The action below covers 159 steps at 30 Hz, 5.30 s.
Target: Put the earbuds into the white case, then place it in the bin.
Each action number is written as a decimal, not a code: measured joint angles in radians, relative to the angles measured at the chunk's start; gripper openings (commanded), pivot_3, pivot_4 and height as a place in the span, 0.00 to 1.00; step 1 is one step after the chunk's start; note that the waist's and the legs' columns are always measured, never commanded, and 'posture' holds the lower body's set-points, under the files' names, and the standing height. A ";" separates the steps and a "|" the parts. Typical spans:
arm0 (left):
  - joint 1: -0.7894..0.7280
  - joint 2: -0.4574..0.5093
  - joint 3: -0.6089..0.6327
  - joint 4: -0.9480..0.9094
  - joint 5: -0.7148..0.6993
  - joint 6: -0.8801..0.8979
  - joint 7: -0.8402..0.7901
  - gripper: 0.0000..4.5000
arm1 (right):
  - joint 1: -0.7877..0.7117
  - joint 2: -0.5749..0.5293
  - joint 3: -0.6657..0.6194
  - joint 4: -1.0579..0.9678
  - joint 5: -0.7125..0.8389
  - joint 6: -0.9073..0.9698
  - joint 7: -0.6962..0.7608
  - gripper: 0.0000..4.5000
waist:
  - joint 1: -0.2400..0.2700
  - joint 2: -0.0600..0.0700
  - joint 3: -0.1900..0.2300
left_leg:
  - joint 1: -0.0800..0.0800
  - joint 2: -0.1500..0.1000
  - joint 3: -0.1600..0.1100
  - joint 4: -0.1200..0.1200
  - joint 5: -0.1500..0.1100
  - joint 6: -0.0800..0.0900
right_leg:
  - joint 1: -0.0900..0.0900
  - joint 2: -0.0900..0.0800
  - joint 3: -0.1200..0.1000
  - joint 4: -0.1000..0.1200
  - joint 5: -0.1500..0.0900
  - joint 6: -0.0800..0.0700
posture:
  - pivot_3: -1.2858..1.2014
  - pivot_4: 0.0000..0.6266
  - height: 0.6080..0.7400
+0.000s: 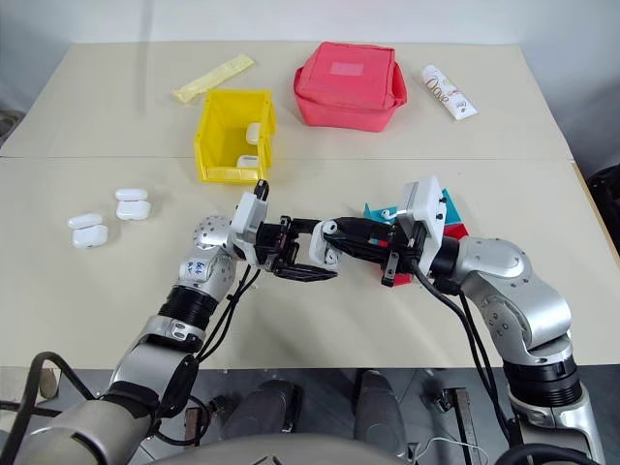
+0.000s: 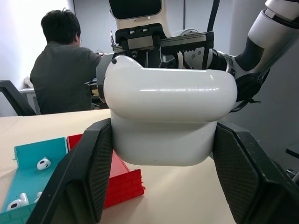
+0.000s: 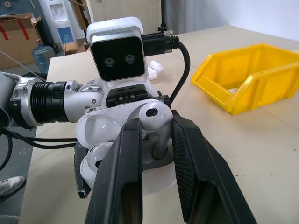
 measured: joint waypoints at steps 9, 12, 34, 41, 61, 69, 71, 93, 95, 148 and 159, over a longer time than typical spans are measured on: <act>-0.011 0.000 0.000 0.015 0.000 -0.018 0.000 0.62 | -0.010 0.000 0.000 0.000 -0.004 0.000 -0.002 0.12 | 0.000 0.000 0.000 | 0.000 0.000 0.000 0.000 0.000 0.000 | 0.000 0.000 0.000 0.000 0.000 0.000 | 0.52 0.24 1.00; -0.011 0.000 0.000 0.017 0.000 -0.021 0.000 0.62 | -0.012 0.000 0.000 0.000 -0.004 0.005 -0.002 0.28 | 0.000 0.000 0.000 | 0.000 0.000 0.000 0.000 0.000 0.000 | 0.000 0.000 0.000 0.000 0.000 0.000 | 0.52 0.24 1.00; -0.051 0.005 0.008 0.053 0.000 -0.048 0.000 0.62 | -0.051 -0.024 -0.013 0.003 -0.013 0.033 -0.004 0.40 | 0.000 0.000 0.000 | 0.000 0.000 0.000 0.000 0.000 0.000 | 0.000 0.000 0.000 0.000 0.000 0.000 | 0.52 0.24 1.00; -0.061 0.005 0.008 0.063 -0.001 -0.065 0.000 0.62 | -0.068 -0.055 -0.013 0.008 -0.014 0.043 0.016 0.40 | 0.000 0.000 0.000 | 0.000 0.000 0.000 0.000 0.000 0.000 | 0.000 0.000 0.000 0.000 0.000 0.000 | 0.52 0.24 1.00; -0.066 0.005 0.009 0.064 -0.002 -0.068 0.000 0.62 | -0.113 -0.087 -0.012 0.025 -0.027 0.056 0.061 0.40 | 0.000 0.000 0.000 | 0.000 0.000 0.000 0.000 0.000 0.000 | 0.000 0.000 0.000 0.000 0.000 0.000 | 0.52 0.24 1.00; -0.066 0.009 0.009 0.064 -0.002 -0.067 0.000 0.62 | -0.117 -0.094 -0.012 0.025 -0.027 0.056 0.066 0.40 | 0.000 0.000 0.000 | 0.000 0.000 0.000 0.000 0.000 0.000 | 0.000 0.000 0.000 0.000 0.000 0.000 | 0.52 0.24 1.00; -0.066 0.010 0.010 0.064 -0.003 -0.065 0.000 0.62 | -0.121 -0.099 -0.011 0.025 -0.027 0.057 0.069 0.40 | 0.000 0.000 0.000 | 0.000 0.000 0.000 0.000 0.000 0.000 | 0.000 0.000 0.000 0.000 0.000 0.000 | 0.52 0.24 1.00; -0.066 0.014 0.023 0.064 -0.009 -0.035 0.000 0.62 | -0.156 -0.110 -0.009 0.024 -0.031 0.075 0.088 0.40 | 0.000 0.000 0.000 | 0.000 0.000 0.000 0.000 0.000 0.000 | 0.000 0.000 0.000 0.000 0.000 0.000 | 0.52 0.24 1.00; -0.066 0.013 0.035 0.064 -0.009 -0.034 0.000 0.62 | -0.161 -0.110 -0.005 0.024 -0.028 0.075 0.100 0.40 | 0.000 0.000 0.000 | 0.000 0.000 0.000 0.000 0.000 0.000 | 0.000 0.000 0.000 0.000 0.000 0.000 | 0.52 0.24 1.00; -0.100 -0.033 0.079 0.176 0.007 -0.049 0.001 0.62 | -0.112 -0.198 -0.071 -0.199 0.025 0.234 -0.069 0.40 | 0.002 0.000 0.000 | -0.001 0.000 0.000 0.000 0.000 0.000 | -0.001 0.000 0.000 0.000 0.000 0.000 | 0.52 0.24 1.00; -0.106 -0.040 0.087 0.177 0.011 -0.049 0.001 0.62 | -0.105 -0.207 -0.099 -0.212 0.029 0.252 -0.134 0.40 | 0.003 0.000 0.000 | -0.001 0.000 0.000 0.000 0.000 0.000 | -0.001 0.000 0.000 0.000 0.000 0.000 | 0.52 0.24 1.00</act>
